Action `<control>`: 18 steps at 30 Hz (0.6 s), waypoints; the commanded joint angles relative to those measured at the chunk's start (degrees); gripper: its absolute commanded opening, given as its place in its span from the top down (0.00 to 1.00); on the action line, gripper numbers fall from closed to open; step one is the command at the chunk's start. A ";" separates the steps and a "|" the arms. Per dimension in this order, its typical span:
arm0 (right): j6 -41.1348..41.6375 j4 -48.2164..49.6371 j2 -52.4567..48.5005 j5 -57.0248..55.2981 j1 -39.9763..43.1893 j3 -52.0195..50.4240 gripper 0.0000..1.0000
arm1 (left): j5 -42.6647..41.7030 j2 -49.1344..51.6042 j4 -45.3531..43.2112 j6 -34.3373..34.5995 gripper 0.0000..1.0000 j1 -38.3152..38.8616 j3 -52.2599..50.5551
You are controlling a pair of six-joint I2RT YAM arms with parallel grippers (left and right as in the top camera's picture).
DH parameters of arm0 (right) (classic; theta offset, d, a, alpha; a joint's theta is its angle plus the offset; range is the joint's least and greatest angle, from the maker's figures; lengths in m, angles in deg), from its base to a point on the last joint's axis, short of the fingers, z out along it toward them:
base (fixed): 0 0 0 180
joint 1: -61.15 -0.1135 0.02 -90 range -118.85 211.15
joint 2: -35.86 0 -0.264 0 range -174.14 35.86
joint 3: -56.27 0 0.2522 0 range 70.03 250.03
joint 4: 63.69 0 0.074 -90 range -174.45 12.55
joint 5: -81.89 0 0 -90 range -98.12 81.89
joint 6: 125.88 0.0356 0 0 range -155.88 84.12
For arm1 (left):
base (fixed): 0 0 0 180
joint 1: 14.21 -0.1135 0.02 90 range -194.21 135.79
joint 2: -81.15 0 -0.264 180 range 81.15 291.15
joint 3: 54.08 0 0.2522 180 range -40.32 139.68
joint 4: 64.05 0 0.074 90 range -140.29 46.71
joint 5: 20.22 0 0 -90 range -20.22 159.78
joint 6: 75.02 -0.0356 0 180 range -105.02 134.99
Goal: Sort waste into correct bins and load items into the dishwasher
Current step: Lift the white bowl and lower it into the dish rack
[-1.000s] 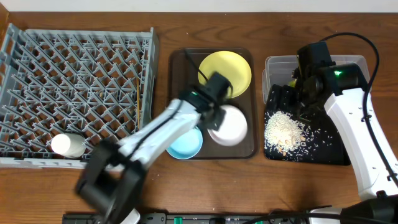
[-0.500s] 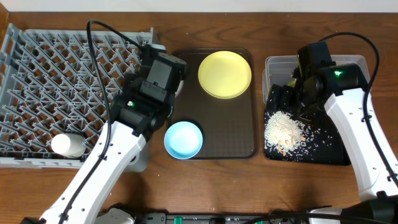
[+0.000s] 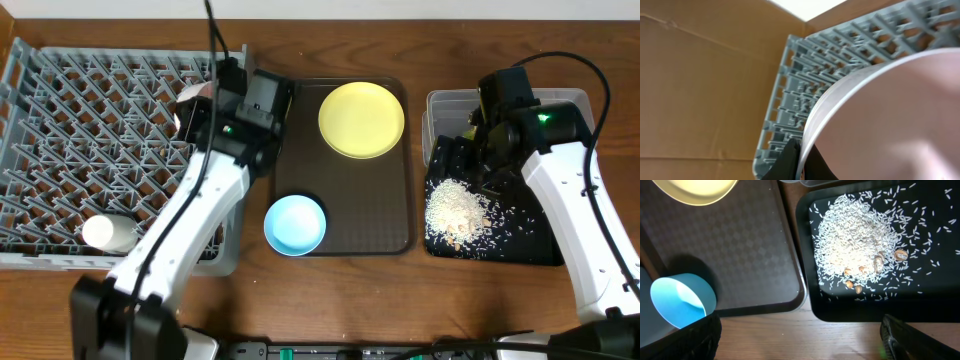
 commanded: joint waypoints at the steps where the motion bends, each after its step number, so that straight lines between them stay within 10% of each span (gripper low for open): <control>1: -1.31 0.00 1.16 -0.17 0.31 1.01 0.01 | 11.69 3.80 -1.36 -0.76 0.92 -1.38 0.35; 18: -1.33 0.00 1.14 -0.17 0.31 1.01 0.01 | 14.40 11.41 -1.51 7.04 0.92 -6.91 -2.91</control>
